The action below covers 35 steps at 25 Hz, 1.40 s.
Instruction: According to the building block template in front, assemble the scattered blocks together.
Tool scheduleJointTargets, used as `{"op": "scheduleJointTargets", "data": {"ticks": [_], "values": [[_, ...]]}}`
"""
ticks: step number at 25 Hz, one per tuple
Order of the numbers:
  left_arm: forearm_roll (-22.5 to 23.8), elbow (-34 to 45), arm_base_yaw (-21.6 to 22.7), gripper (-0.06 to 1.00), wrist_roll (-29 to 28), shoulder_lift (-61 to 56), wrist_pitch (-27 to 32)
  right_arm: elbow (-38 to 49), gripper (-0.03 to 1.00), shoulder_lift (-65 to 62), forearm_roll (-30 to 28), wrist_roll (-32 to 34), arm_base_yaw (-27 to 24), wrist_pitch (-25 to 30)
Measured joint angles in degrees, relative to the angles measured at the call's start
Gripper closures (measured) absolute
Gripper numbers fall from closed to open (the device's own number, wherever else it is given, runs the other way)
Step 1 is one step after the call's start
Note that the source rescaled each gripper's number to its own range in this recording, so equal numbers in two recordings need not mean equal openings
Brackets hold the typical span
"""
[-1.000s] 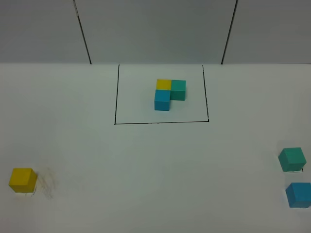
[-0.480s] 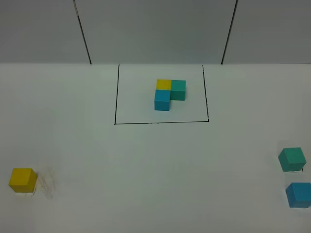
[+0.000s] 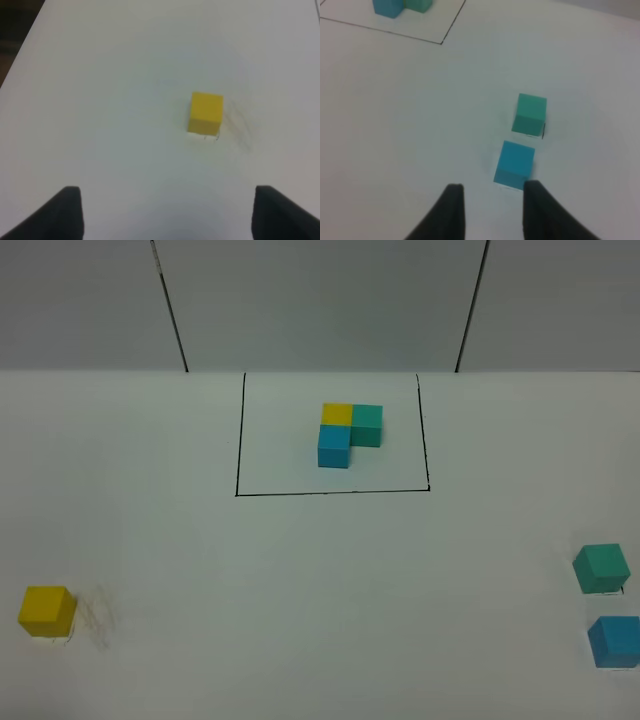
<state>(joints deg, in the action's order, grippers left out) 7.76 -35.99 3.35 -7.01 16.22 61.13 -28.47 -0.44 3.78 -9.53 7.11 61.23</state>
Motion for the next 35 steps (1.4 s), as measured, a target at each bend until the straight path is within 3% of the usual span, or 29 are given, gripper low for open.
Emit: {"op": "scheduleJointTargets", "data": {"ticks": [6,13,18,23,35], "values": [[4.4,-6.5,0.0,0.43,-1.6,21.0,-2.6,0.0,0.97,0.0,0.0,0.0,0.0,0.0],[4.3,-7.2,0.0,0.43,-2.5,40.3,-14.1,0.0,0.97,0.0,0.0,0.0,0.0,0.0],[-0.6,-7.2,0.0,0.43,-1.8,51.0,-21.3,0.0,0.97,0.0,0.0,0.0,0.0,0.0],[-9.2,-7.2,0.0,0.43,4.6,60.5,-25.3,0.0,0.97,0.0,0.0,0.0,0.0,0.0],[-10.4,-7.2,0.0,0.43,5.7,77.9,-33.2,0.0,0.97,0.0,0.0,0.0,0.0,0.0]]}}
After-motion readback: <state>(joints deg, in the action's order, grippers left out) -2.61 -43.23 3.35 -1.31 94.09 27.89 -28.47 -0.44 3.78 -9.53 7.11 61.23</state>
